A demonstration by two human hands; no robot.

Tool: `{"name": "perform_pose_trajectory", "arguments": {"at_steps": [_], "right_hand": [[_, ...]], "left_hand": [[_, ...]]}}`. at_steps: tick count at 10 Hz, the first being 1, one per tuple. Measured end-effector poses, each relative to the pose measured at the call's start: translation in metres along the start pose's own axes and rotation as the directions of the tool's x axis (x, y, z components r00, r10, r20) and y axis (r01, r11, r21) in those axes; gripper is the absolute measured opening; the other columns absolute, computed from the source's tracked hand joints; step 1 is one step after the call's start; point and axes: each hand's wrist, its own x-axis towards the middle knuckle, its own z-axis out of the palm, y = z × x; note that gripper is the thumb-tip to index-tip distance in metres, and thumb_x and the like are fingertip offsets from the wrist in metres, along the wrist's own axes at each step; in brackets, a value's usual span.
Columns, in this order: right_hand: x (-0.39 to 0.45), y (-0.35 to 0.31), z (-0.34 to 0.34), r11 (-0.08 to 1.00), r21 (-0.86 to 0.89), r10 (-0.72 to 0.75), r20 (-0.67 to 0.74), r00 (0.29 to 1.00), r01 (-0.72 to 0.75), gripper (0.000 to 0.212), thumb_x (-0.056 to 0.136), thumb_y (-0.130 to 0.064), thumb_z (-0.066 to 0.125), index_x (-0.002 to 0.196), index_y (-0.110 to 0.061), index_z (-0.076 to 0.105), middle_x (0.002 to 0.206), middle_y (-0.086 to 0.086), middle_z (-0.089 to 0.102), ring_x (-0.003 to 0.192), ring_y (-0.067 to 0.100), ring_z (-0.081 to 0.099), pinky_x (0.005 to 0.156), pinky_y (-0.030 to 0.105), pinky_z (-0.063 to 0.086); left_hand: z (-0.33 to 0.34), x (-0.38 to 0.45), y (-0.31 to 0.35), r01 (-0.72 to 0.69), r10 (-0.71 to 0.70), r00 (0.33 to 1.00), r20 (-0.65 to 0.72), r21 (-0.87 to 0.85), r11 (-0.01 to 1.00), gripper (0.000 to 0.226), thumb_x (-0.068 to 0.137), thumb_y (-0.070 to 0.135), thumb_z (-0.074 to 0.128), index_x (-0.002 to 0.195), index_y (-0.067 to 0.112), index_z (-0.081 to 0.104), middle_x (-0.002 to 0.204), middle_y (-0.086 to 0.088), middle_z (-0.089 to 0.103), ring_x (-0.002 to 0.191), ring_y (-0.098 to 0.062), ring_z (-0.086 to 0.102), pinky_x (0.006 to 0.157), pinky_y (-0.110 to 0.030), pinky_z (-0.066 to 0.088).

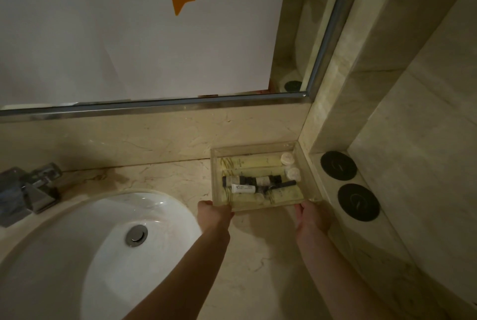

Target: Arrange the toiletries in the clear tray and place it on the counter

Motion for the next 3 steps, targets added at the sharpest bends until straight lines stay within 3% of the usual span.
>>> {"name": "perform_pose_trajectory", "arguments": {"at_steps": [1,2,3], "right_hand": [[0.002,0.006,-0.005,0.993,-0.086,-0.087,-0.023,0.996,0.085,0.01,0.086,0.002,0.052,0.079,-0.005,0.055,0.104,0.023,0.064,0.108,0.037,0.061,0.092,0.042,0.051],[0.008,0.012,-0.002,0.994,-0.079,-0.07,0.0,0.998,0.07,0.008,0.085,-0.002,0.054,0.08,-0.009,0.056,0.099,0.015,0.064,0.099,0.028,0.062,0.09,0.041,0.05],[0.003,0.02,-0.002,0.982,-0.164,-0.096,-0.001,0.995,0.095,0.011,0.086,-0.003,0.052,0.092,-0.003,0.061,0.117,0.026,0.062,0.108,0.036,0.06,0.096,0.047,0.047]], "left_hand": [[-0.001,0.001,0.001,-0.004,0.005,1.0,0.027,-0.002,1.0,0.038,0.075,-0.007,0.07,0.103,0.004,0.047,0.091,-0.012,0.055,0.086,-0.033,0.066,0.072,-0.037,0.059],[-0.009,0.001,0.006,0.0,-0.002,0.996,0.091,0.021,1.0,0.039,0.075,-0.006,0.071,0.105,0.003,0.048,0.098,-0.016,0.056,0.09,-0.032,0.066,0.076,-0.037,0.06],[-0.023,0.003,0.007,0.025,-0.032,0.983,0.18,0.043,0.999,0.039,0.08,-0.002,0.069,0.114,0.001,0.05,0.109,-0.02,0.059,0.088,-0.032,0.068,0.078,-0.038,0.06]]}}
